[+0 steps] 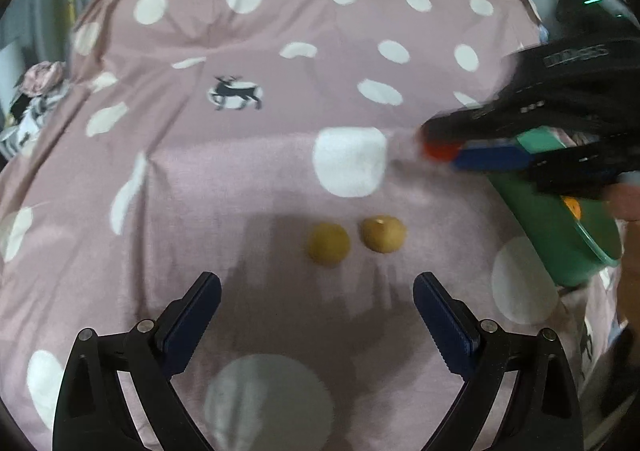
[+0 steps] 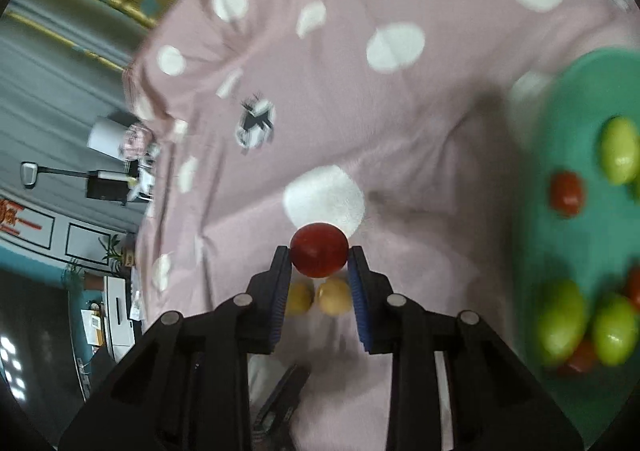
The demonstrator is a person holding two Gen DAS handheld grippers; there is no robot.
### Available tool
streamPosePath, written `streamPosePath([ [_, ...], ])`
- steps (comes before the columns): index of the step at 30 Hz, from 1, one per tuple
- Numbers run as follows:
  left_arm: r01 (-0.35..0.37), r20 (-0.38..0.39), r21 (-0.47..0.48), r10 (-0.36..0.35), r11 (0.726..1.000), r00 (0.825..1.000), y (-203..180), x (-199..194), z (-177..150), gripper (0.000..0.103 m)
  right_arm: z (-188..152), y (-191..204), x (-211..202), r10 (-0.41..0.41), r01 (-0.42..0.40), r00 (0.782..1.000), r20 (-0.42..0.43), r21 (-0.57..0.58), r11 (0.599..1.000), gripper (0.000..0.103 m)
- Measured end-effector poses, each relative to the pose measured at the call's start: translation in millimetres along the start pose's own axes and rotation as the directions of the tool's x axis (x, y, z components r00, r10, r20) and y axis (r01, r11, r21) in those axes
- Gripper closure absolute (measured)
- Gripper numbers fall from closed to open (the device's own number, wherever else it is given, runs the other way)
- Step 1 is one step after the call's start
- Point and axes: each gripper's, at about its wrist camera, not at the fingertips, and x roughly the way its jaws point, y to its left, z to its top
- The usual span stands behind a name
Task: Organize fruits
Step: 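Carry the cherry tomato into the green bowl and open the right tool, then move the open right tool to the two small yellow fruits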
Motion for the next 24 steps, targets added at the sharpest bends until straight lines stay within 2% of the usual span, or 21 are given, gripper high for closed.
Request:
streamPosePath([
  [2, 0.003, -0.005, 0.01, -0.003, 1.0, 1.0, -5, 2, 1, 0.006, -7, -3, -34, -0.036, 0.038, 0.998, 0.053, -0.04, 0.998, 0.074],
  [5, -0.017, -0.009, 0.048, 0.018, 0.999, 1.0, -15, 3, 0, 0.006, -20, -29, -74, -0.21, 0.216, 0.971, 0.112, -0.039, 0.976, 0.073],
  [8, -0.02, -0.056, 0.045, 0.023, 0.999, 0.998, -19, 12, -1, 0.006, -30, -69, -94, -0.266, 0.264, 0.956, 0.128, 0.032, 0.964, 0.073],
  [10, -0.026, -0.093, 0.014, 0.027, 1.0, 0.995, -18, 19, -1, 0.006, -31, -98, -98, -0.3, 0.287, 0.947, 0.116, 0.116, 0.951, 0.072],
  [13, -0.03, -0.123, -0.048, 0.024, 0.998, 0.992, -16, 24, -3, 0.007, -30, -121, -95, -0.342, 0.328, 0.936, 0.084, 0.148, 0.933, 0.073],
  [17, -0.047, -0.127, -0.057, 0.04, 0.997, 0.991, -19, 24, -3, 0.007, -31, -120, -105, -0.283, 0.271, 0.953, 0.108, 0.118, 0.955, 0.072],
  [21, -0.043, -0.122, -0.044, 0.038, 0.998, 0.992, -22, 24, -2, 0.007, -33, -115, -110, -0.271, 0.261, 0.954, 0.132, 0.087, 0.961, 0.072],
  [23, -0.026, -0.119, -0.028, 0.023, 0.999, 0.993, -24, 23, -3, 0.008, -34, -113, -111, -0.255, 0.245, 0.958, 0.129, 0.088, 0.966, 0.07],
  [24, -0.025, -0.114, -0.02, 0.023, 0.999, 0.993, -25, 23, -2, 0.008, -34, -111, -111, -0.244, 0.233, 0.961, 0.13, 0.09, 0.968, 0.065],
])
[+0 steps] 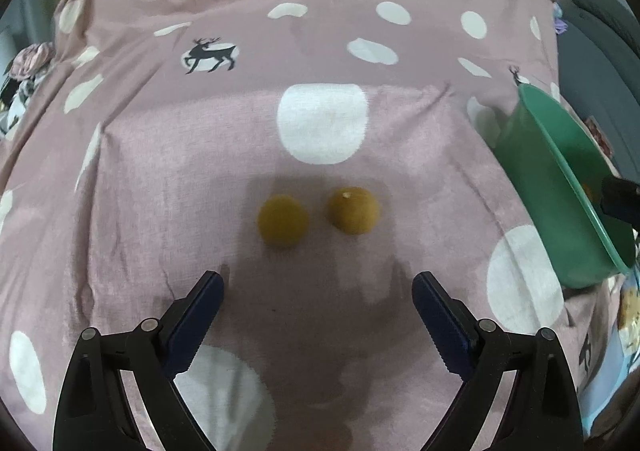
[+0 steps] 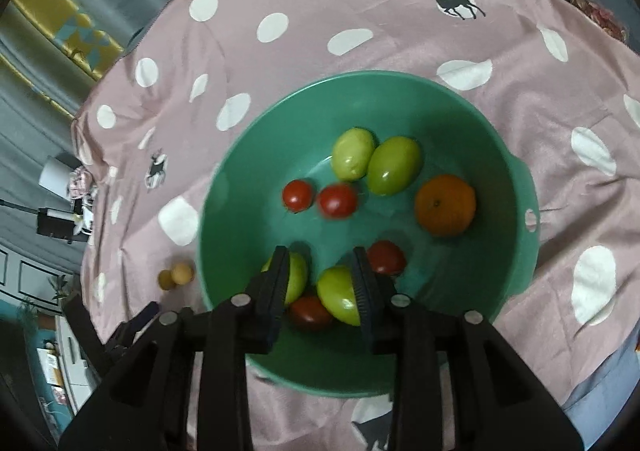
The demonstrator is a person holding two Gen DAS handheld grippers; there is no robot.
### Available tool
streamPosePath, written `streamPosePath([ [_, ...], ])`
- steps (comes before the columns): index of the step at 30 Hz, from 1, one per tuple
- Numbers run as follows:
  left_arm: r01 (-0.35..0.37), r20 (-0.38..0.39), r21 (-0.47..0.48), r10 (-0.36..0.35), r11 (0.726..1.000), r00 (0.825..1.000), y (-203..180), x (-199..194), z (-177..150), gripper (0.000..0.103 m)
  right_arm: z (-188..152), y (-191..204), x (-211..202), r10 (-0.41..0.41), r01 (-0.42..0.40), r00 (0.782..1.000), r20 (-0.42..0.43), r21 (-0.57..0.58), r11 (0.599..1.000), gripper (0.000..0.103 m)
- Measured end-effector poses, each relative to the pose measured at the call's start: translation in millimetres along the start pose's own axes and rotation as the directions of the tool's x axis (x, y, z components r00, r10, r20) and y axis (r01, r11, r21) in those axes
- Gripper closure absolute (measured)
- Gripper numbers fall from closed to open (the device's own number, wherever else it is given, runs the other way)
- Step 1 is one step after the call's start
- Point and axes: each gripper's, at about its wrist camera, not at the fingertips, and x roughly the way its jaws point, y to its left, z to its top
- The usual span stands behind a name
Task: Organize fruits
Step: 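Move the open right tool to the two small yellow fruits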
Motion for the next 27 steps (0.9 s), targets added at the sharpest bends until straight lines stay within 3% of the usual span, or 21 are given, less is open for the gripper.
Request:
streamPosePath([
  [2, -0.001, 0.012, 0.013, 0.001, 1.0, 1.0, 0, -2, 1, 0.017, 0, 8, -3, 0.032, -0.032, 0.999, 0.003, -0.003, 0.999, 0.045],
  [5, -0.012, -0.004, 0.072, 0.013, 0.997, 1.0, -3, 0, 1, 0.029, 1, 34, -2, 0.185, -0.186, 0.982, -0.041, -0.025, 0.982, 0.033],
  [8, -0.023, -0.03, 0.101, 0.026, 0.995, 0.999, -5, 6, 5, 0.033, 0, 75, 5, 0.27, -0.277, 0.959, -0.088, -0.088, 0.957, 0.033],
  [11, 0.018, -0.023, 0.059, -0.017, 0.998, 1.0, 4, 4, 11, 0.033, -9, 115, 29, 0.248, -0.271, 0.96, -0.13, -0.197, 0.942, 0.036],
  [14, -0.011, -0.01, -0.008, 0.011, 1.0, 1.0, 20, 6, 13, 0.033, -18, 132, 62, 0.272, -0.318, 0.941, -0.202, -0.249, 0.915, 0.045],
  [15, -0.018, -0.015, -0.014, 0.018, 1.0, 1.0, 22, 7, 13, 0.035, -18, 137, 72, 0.253, -0.307, 0.942, -0.219, -0.267, 0.913, 0.052],
  [18, -0.028, -0.016, 0.007, 0.028, 1.0, 0.999, 21, 7, 15, 0.044, -19, 142, 93, 0.169, -0.232, 0.96, -0.223, -0.303, 0.924, 0.06],
  [22, -0.026, -0.026, 0.028, 0.026, 0.999, 0.999, 17, 9, 17, 0.045, -17, 140, 112, 0.19, -0.256, 0.945, -0.268, -0.238, 0.937, 0.06],
  [27, -0.038, -0.001, 0.064, 0.038, 0.997, 0.999, 10, 6, 20, 0.052, -24, 148, 119, 0.15, -0.222, 0.951, -0.271, -0.258, 0.94, 0.059],
])
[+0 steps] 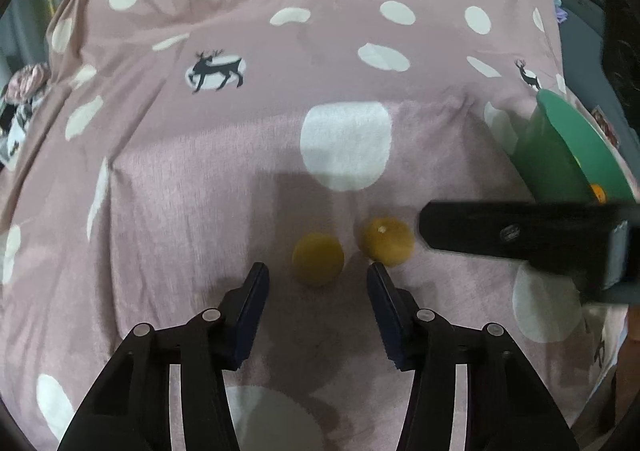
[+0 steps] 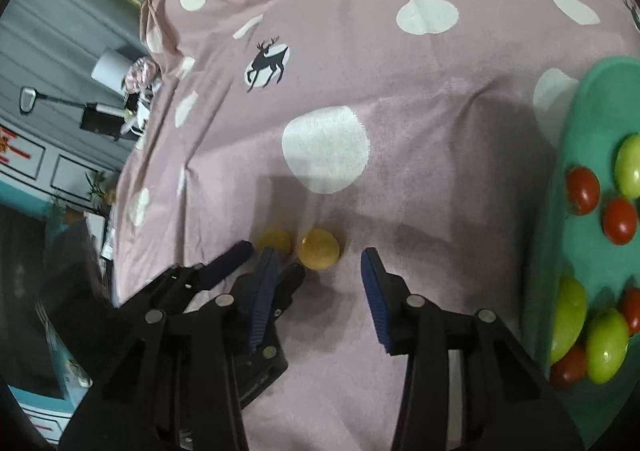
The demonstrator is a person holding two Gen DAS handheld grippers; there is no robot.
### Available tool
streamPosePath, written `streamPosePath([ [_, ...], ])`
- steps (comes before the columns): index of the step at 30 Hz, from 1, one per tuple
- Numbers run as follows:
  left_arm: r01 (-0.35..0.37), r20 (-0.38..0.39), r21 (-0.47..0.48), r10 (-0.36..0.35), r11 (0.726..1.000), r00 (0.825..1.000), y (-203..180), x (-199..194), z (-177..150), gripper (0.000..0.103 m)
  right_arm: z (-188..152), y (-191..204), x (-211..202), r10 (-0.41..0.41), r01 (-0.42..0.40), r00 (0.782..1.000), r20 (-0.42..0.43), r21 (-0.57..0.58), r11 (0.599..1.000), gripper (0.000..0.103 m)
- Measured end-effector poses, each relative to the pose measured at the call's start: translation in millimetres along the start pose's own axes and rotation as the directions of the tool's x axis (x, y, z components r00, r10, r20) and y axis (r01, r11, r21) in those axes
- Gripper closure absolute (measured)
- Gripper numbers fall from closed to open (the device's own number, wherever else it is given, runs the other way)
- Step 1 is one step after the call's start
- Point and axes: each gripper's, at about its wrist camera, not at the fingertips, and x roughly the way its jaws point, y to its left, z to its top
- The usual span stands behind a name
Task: Organize fruits
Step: 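Move the open right tool to the two small yellow fruits, then close the right tool on one yellow fruit, then carry the yellow fruit with the right tool over the bowl while the left tool grasps the other yellow fruit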
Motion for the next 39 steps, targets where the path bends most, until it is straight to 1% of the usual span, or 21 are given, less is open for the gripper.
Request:
streamPosePath([
  [2, -0.001, 0.012, 0.034, 0.001, 0.999, 1.0, -3, -1, 3, 0.059, 1, 1, 4, -0.015, 0.015, 1.0, 0.001, -0.004, 1.0, 0.06],
  [4, -0.032, 0.029, 0.049, 0.03, 0.998, 0.999, -2, 1, 6, 0.063, 2, 0, 9, -0.022, 0.021, 1.0, -0.006, -0.001, 1.0, 0.061],
  [5, -0.04, 0.022, 0.05, 0.039, 0.998, 0.999, 0, 4, 7, 0.065, 1, -2, 10, -0.028, 0.028, 1.0, -0.012, 0.006, 1.0, 0.061],
  [7, -0.012, -0.013, 0.041, 0.013, 0.999, 1.0, 4, 13, 9, 0.067, 2, -3, 15, -0.04, 0.04, 0.999, -0.017, 0.009, 0.999, 0.062],
  [10, -0.022, 0.001, 0.059, 0.022, 0.998, 1.0, 2, 12, 9, 0.07, 5, -2, 22, -0.041, 0.041, 0.999, -0.027, 0.003, 0.999, 0.067],
  [12, -0.02, 0.002, 0.057, 0.02, 0.998, 1.0, 1, 12, 8, 0.07, 6, -2, 27, -0.044, 0.044, 0.999, -0.032, 0.003, 0.999, 0.068],
  [15, -0.014, 0.005, 0.054, 0.013, 0.998, 1.0, 1, 12, 8, 0.071, 6, -1, 34, -0.01, 0.011, 0.999, -0.053, 0.015, 1.0, 0.069],
  [16, -0.005, 0.006, 0.056, 0.005, 0.998, 1.0, 1, 12, 8, 0.077, 6, -1, 34, -0.008, 0.009, 0.999, -0.039, 0.014, 1.0, 0.07],
  [17, -0.004, 0.008, 0.06, 0.004, 0.998, 1.0, 1, 12, 8, 0.077, 6, 1, 35, 0.0, 0.0, 0.999, -0.037, 0.005, 1.0, 0.075],
  [18, -0.006, 0.008, 0.063, 0.005, 0.998, 1.0, 1, 12, 8, 0.077, 5, 2, 35, 0.014, -0.014, 0.999, -0.034, 0.0, 1.0, 0.076],
  [24, -0.009, 0.01, 0.027, 0.009, 1.0, 1.0, 7, 10, 8, 0.077, 3, -3, 33, 0.019, -0.018, 0.999, -0.029, 0.039, 0.999, 0.076],
  [28, -0.006, 0.013, 0.017, 0.006, 1.0, 1.0, 9, 5, 6, 0.077, 3, -10, 27, 0.004, -0.003, 1.0, -0.017, 0.071, 0.997, 0.076],
  [33, -0.027, 0.057, 0.056, 0.023, 0.998, 0.998, 1, -12, 2, 0.077, 2, -9, 18, 0.021, -0.021, 1.0, 0.0, 0.081, 0.997, 0.076],
  [35, -0.028, 0.072, 0.067, 0.023, 0.997, 0.997, -2, -18, 1, 0.077, 0, -9, 9, 0.041, -0.042, 0.999, 0.015, 0.082, 0.996, 0.076],
  [37, -0.016, 0.089, 0.062, 0.011, 0.998, 0.996, -5, -26, 1, 0.077, -2, -9, 2, 0.061, -0.063, 0.998, 0.024, 0.085, 0.994, 0.076],
  [39, -0.012, 0.105, 0.048, 0.007, 0.999, 0.994, -8, -36, 0, 0.077, -4, -9, -12, 0.071, -0.074, 0.996, 0.05, 0.079, 0.994, 0.076],
])
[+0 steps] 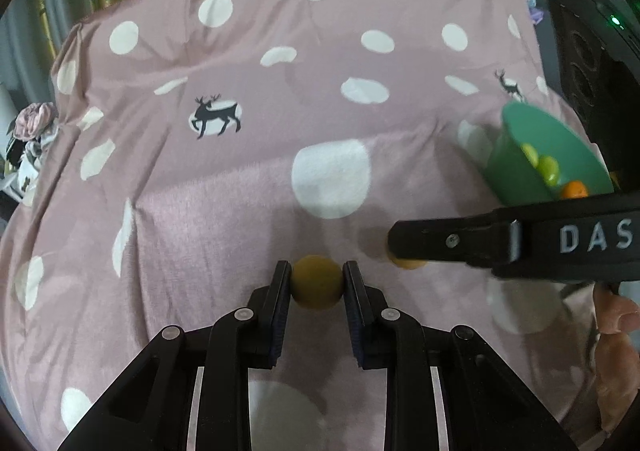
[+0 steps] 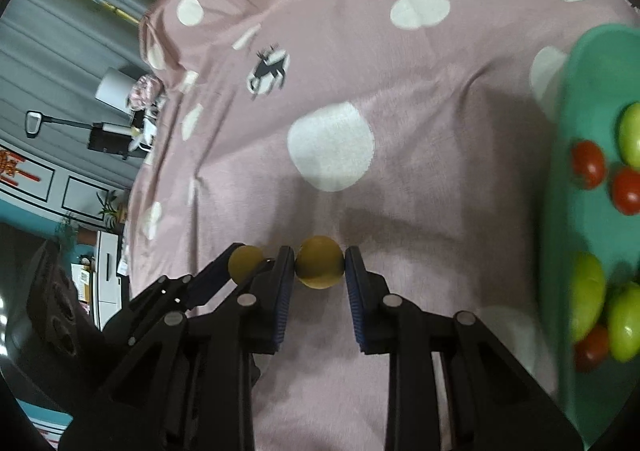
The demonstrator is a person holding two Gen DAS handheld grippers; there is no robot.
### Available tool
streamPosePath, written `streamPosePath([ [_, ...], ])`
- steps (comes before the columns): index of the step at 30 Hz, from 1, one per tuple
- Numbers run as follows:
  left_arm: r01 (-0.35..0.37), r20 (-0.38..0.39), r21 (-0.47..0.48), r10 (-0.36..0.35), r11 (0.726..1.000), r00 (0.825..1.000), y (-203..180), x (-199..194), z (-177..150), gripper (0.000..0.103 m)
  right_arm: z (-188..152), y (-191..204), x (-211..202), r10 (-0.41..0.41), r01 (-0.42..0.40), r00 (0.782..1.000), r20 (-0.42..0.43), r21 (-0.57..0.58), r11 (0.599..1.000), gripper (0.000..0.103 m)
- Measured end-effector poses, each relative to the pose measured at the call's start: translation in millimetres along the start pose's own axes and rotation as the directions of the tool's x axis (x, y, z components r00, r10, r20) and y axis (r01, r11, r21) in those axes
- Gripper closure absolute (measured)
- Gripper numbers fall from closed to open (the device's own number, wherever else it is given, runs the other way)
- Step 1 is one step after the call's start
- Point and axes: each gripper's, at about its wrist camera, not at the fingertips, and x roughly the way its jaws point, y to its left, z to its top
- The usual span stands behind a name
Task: Organize fruits
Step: 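Carry the yellow fruit with the right tool over the bowl while the left tool grasps the other yellow fruit, then open both tools to drop the yellow fruits into the green bowl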
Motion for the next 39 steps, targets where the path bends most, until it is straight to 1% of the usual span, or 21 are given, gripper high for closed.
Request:
streamPosePath([
  [2, -0.001, 0.005, -0.03, 0.001, 1.0, 1.0, -2, -11, 1, 0.077, -2, 0, -18, -0.002, 0.002, 0.999, 0.046, -0.004, 1.0, 0.076],
  [4, 0.026, 0.023, -0.044, -0.025, 0.999, 0.999, -4, -22, 1, 0.077, -4, -2, -33, 0.0, 0.0, 0.997, 0.082, 0.002, 1.0, 0.076],
  [5, 0.04, 0.036, -0.042, -0.038, 0.998, 0.999, -6, -30, 0, 0.077, -4, -4, -42, 0.017, -0.018, 0.995, 0.1, 0.01, 1.0, 0.076],
  [7, 0.039, 0.072, -0.031, -0.037, 0.999, 0.997, -13, -45, -1, 0.077, -7, -8, -58, 0.05, -0.054, 0.99, 0.132, 0.024, 0.998, 0.076],
  [9, 0.035, 0.117, -0.016, -0.033, 0.999, 0.993, -23, -58, -1, 0.077, -9, -9, -69, 0.05, -0.054, 0.986, 0.159, 0.021, 0.998, 0.076],
  [11, 0.054, 0.147, -0.006, -0.052, 0.999, 0.988, -31, -66, -1, 0.077, -13, -11, -79, 0.03, -0.034, 0.982, 0.186, 0.02, 0.999, 0.076],
  [13, 0.07, 0.154, 0.004, -0.069, 0.998, 0.986, -39, -69, 0, 0.077, -18, -17, -89, 0.029, -0.036, 0.98, 0.196, 0.029, 0.999, 0.076],
  [15, 0.06, 0.159, 0.014, -0.061, 0.998, 0.985, -49, -67, 0, 0.077, -21, -24, -96, 0.034, -0.043, 0.977, 0.209, 0.042, 0.998, 0.076],
  [17, 0.045, 0.162, 0.023, -0.049, 0.999, 0.986, -59, -66, 0, 0.077, -22, -32, -108, 0.034, -0.049, 0.97, 0.241, 0.057, 0.997, 0.076],
  [21, 0.069, 0.149, 0.036, -0.074, 0.997, 0.986, -76, -65, 1, 0.077, -23, -41, -126, 0.042, -0.068, 0.961, 0.275, 0.086, 0.994, 0.076],
  [23, 0.064, 0.143, 0.041, -0.069, 0.997, 0.987, -84, -66, 5, 0.077, -27, -44, -137, 0.008, -0.039, 0.956, 0.292, 0.099, 0.994, 0.076],
  [25, 0.036, 0.12, 0.037, -0.04, 0.999, 0.992, -96, -63, 11, 0.077, -28, -48, -144, -0.024, -0.012, 0.952, 0.306, 0.116, 0.993, 0.076],
  [27, -0.007, 0.081, 0.02, 0.005, 1.0, 0.997, -107, -59, 17, 0.077, -31, -56, -154, -0.029, -0.012, 0.946, 0.323, 0.125, 0.992, 0.076],
  [28, -0.008, 0.065, 0.016, 0.007, 1.0, 0.998, -114, -55, 20, 0.077, -32, -62, -158, -0.028, -0.016, 0.947, 0.319, 0.136, 0.991, 0.076],
  [31, 0.037, 0.051, 0.049, -0.039, 0.998, 0.998, -132, -51, 21, 0.077, -35, -75, -165, -0.057, 0.003, 0.948, 0.314, 0.167, 0.986, 0.076],
  [34, 0.043, 0.045, 0.096, -0.047, 0.994, 0.998, -156, -46, 22, 0.077, -36, -91, -170, -0.116, 0.054, 0.947, 0.298, 0.211, 0.976, 0.076],
  [36, 0.052, 0.035, 0.112, -0.056, 0.992, 0.998, -170, -40, 25, 0.077, -36, -104, -169, -0.16, 0.086, 0.946, 0.283, 0.259, 0.962, 0.076],
  [38, 0.07, 0.036, 0.117, -0.075, 0.991, 0.997, -183, -35, 29, 0.077, -39, -118, -167, -0.216, 0.138, 0.942, 0.255, 0.294, 0.946, 0.076],
  [39, 0.076, 0.034, 0.126, -0.081, 0.989, 0.996, -190, -29, 31, 0.077, -39, -124, -166, -0.227, 0.147, 0.942, 0.246, 0.307, 0.94, 0.076],
])
